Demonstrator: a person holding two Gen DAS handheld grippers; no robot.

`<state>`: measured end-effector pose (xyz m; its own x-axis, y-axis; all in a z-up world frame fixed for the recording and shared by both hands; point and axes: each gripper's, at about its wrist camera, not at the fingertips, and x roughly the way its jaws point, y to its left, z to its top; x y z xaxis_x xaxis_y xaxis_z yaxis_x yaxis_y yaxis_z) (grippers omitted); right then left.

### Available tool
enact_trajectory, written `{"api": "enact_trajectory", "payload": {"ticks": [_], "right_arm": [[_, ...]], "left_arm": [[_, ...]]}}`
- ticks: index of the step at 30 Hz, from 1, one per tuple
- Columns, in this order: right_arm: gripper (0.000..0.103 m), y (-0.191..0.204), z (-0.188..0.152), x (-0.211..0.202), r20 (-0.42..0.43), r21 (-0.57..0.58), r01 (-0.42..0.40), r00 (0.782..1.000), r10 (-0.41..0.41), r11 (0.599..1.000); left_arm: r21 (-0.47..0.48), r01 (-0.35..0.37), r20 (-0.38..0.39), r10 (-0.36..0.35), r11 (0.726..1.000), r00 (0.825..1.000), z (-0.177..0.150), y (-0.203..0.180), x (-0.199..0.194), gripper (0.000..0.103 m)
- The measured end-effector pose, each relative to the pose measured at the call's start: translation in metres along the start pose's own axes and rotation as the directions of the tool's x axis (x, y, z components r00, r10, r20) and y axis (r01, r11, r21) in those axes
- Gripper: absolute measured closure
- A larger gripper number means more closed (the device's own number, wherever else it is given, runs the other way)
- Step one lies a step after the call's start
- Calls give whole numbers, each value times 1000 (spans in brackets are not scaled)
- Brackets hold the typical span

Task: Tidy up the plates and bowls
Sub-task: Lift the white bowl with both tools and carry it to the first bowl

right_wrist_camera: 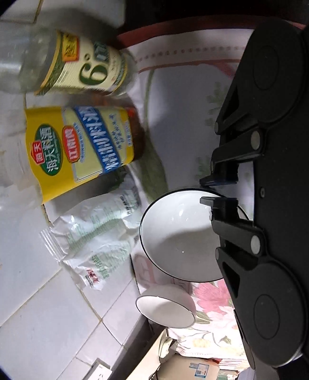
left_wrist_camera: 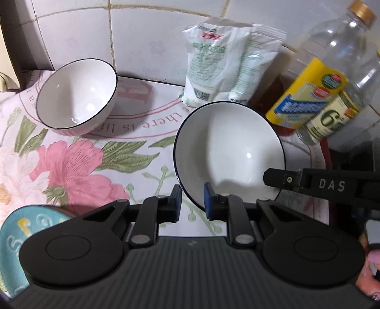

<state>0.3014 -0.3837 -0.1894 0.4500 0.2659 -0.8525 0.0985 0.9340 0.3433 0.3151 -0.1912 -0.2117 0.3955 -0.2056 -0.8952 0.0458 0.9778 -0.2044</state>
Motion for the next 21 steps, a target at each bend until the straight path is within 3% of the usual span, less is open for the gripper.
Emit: {"api": "enact_trajectory", "payload": {"ticks": [4,16,21], "right_arm": [[91,3,-12,-23,-8,20,9,1000,-9,1000],[89,15,-74,-119,67,8,17,998,-17,1000],[89,9,-106,-144,85,92,-14,996,6,996]], "left_arm": [[-17,18,-29,-18,1000,999,-8,-1,-23,86],[105,34,-32,-31,994,999,-54,-26,-100,86],[146,53,-27,-50,988,998,-75,-32,-127,86]]}}
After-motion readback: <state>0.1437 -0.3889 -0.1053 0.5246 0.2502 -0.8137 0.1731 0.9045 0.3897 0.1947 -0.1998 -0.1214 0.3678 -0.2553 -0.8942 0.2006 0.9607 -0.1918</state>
